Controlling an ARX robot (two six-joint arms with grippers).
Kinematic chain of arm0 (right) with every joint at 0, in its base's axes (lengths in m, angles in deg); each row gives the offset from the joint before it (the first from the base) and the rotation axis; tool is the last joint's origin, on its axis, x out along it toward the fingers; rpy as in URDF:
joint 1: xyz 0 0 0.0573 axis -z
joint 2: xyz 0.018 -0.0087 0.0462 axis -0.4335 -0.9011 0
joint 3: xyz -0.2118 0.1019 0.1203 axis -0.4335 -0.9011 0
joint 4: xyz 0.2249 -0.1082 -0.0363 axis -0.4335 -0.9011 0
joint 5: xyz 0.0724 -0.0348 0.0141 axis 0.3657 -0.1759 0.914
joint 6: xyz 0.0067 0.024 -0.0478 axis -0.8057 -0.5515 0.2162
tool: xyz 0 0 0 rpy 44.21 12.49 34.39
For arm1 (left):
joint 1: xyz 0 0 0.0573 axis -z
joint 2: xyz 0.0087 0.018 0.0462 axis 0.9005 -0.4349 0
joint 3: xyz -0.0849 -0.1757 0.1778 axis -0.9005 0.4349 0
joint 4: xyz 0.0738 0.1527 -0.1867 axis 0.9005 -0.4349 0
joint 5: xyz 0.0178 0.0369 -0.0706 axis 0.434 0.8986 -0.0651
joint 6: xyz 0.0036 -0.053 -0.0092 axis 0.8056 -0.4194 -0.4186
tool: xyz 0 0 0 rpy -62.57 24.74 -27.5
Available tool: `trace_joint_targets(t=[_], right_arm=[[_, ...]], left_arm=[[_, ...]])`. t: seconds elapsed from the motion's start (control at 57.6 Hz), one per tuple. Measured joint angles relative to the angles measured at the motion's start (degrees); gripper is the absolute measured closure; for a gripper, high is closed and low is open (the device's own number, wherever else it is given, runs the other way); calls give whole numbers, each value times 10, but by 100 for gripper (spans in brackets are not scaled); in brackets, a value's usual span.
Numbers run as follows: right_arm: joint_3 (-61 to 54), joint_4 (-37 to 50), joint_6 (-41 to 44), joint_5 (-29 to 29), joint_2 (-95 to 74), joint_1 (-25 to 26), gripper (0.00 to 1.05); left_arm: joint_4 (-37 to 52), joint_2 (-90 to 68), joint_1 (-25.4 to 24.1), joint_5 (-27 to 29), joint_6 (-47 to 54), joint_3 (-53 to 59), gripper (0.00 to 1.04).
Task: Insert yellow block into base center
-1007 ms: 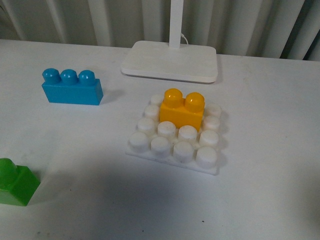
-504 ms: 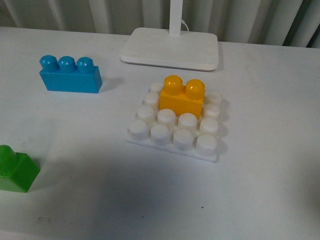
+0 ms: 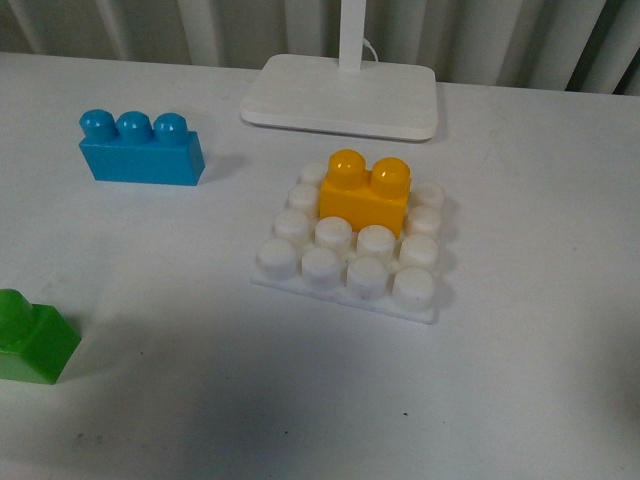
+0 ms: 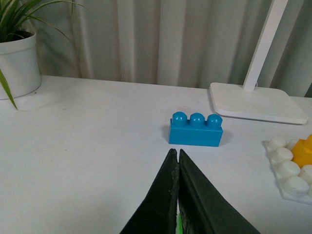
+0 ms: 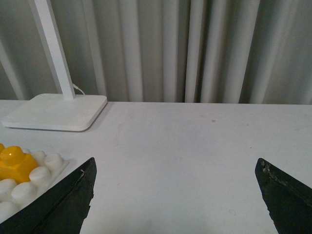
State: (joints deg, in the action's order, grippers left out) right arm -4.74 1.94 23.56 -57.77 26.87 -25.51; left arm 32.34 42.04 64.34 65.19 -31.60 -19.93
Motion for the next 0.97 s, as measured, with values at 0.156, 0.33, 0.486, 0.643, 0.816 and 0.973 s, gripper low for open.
trace_joint_targets(t=[0.156,0.33,0.486,0.643,0.816,0.973], right_arm=[[0,0,0,0,0,0,9],[0,0,0,0,0,0,9],[0,0,0,0,0,0,9],[0,0,0,0,0,0,9],[0,0,0,0,0,0,9],[0,0,0,0,0,0,9]], left_arm=[[0,0,0,0,-1,0,90],[0,0,0,0,-1,0,59],[0,0,0,0,0,0,31],[0,0,0,0,-1,0,7],[0,0,0,0,0,0,6],[0,0,0,0,0,0,6]])
